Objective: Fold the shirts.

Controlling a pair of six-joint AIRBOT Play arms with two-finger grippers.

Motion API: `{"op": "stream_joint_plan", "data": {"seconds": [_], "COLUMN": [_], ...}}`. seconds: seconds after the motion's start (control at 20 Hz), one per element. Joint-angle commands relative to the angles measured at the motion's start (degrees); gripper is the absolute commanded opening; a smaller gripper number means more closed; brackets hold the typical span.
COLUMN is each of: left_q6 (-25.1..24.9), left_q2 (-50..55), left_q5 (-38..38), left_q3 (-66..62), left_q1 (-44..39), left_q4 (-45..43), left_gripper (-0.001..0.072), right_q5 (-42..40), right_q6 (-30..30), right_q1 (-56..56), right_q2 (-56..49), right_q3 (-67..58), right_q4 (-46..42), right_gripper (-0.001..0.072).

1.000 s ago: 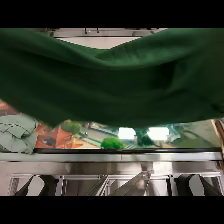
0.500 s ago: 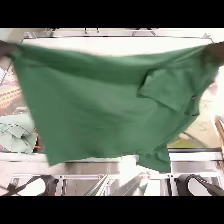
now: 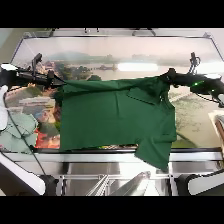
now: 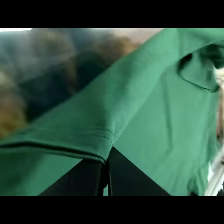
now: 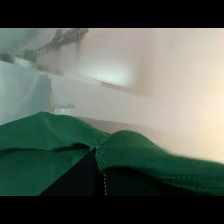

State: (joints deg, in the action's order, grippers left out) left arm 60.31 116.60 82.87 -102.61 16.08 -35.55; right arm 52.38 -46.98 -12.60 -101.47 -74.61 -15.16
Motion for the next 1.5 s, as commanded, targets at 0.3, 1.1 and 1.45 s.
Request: {"op": "stream_joint_plan", "data": {"seconds": [0.3,1.1,1.45], "left_q6": [6.75,9.88,10.4], "left_q2": [12.79,10.4,10.27], "left_q5": [11.98,21.75,20.5], "left_q3": [-17.88,-11.15,-13.73], "left_q1": [0.11,-0.22,-0.09], "left_q4": [-10.75,-12.9,-15.08], "left_gripper": [0.002,0.0018,0.0296], "right_q5": [15.02,22.25,21.44], "right_q6": [-0.17,-9.44,-9.2], "right_q1": [-8.31,-8.76,-8.96], "right_q2": [-6.82,-7.48,-7.43], "right_q3": [-4.57,-4.39,-4.42], "right_q4": [2.89,-21.27,-21.29], "right_gripper": [0.0019,0.0021,0.019]}}
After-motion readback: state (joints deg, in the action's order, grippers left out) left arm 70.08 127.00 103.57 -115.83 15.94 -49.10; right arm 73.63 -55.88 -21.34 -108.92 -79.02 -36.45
